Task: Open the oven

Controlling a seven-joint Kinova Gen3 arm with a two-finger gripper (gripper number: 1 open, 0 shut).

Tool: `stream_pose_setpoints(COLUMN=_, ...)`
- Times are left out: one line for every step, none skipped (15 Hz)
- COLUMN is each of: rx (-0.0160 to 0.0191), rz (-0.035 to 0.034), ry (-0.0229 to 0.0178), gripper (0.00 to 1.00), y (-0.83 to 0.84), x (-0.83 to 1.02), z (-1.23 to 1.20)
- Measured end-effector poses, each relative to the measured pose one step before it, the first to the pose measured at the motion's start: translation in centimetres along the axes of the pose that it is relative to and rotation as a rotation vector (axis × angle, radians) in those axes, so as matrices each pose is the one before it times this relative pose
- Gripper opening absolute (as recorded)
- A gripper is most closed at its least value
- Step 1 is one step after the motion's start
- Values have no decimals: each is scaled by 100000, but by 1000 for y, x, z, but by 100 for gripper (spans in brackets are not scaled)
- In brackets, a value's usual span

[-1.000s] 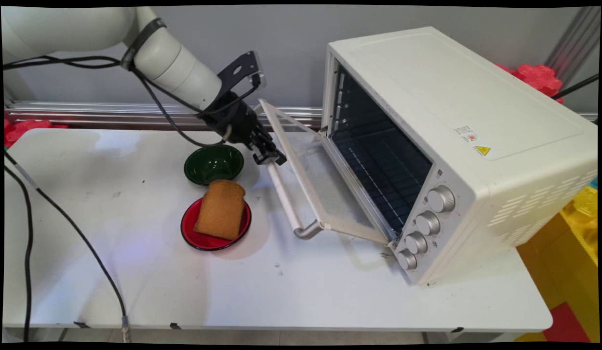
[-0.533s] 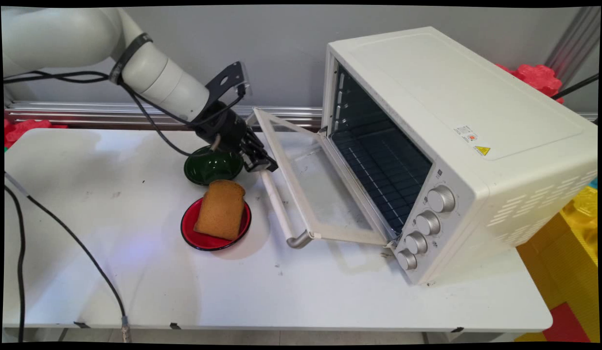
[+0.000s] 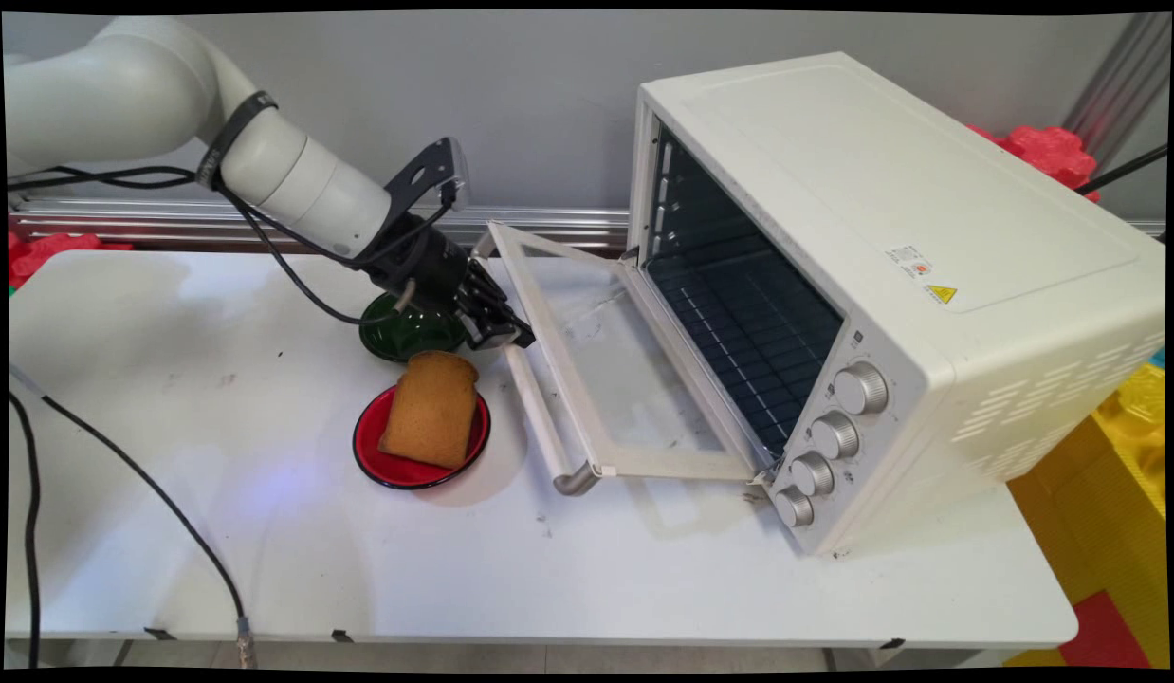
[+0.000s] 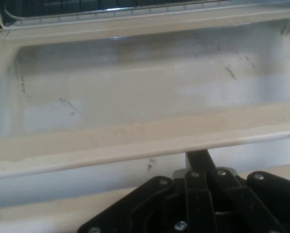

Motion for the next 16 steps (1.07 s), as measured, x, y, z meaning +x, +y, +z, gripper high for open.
stream_pose_setpoints(rx=-102, rz=-24, ry=338, gripper=0, y=-3, x=-226, z=28)
stream_pose_setpoints(rx=-50, rz=-41, ry=318, gripper=0, y=-5, x=-166, z=26)
stream_pose_setpoints(rx=-18, rz=-62, ry=217, gripper=0, y=1, x=-167, z=32)
stream_pose_setpoints(rx=-7, rz=-67, ry=272, gripper=0, y=0, x=-184, z=35)
stream_pose_setpoints(rx=-9, rz=-25, ry=206, gripper=0, y=6, x=-173, z=37)
stream_pose_setpoints(rx=28, rz=17, ry=205, gripper=0, y=-3, x=-161, z=19)
stream_pose_setpoints(rx=52, rz=72, ry=163, gripper=0, y=8, x=-198, z=21)
stream_pose_setpoints(rx=16, rz=149, ry=222, gripper=0, y=0, x=-189, z=33)
stream_pose_setpoints(rx=11, rz=123, ry=188, gripper=0, y=-5, x=-135, z=31)
stream_pose_setpoints(rx=-19, rz=210, ry=343, gripper=0, y=-8, x=-98, z=30)
stream_pose_setpoints(rx=69, rz=207, ry=428, gripper=0, y=-20, x=-61, z=-38)
stream_pose_setpoints(rx=25, rz=177, ry=345, gripper=0, y=-22, x=-27, z=-76)
stream_pose_setpoints(rx=-47, rz=148, ry=206, gripper=0, y=-14, x=13, z=-36)
stream_pose_setpoints(rx=-45, rz=72, ry=186, gripper=0, y=-12, x=-30, z=-122)
stream_pose_setpoints(rx=-18, rz=92, ry=224, gripper=0, y=-25, x=-48, z=-276)
stream_pose_setpoints(rx=-10, rz=68, ry=98, gripper=0, y=-19, x=-41, z=-312)
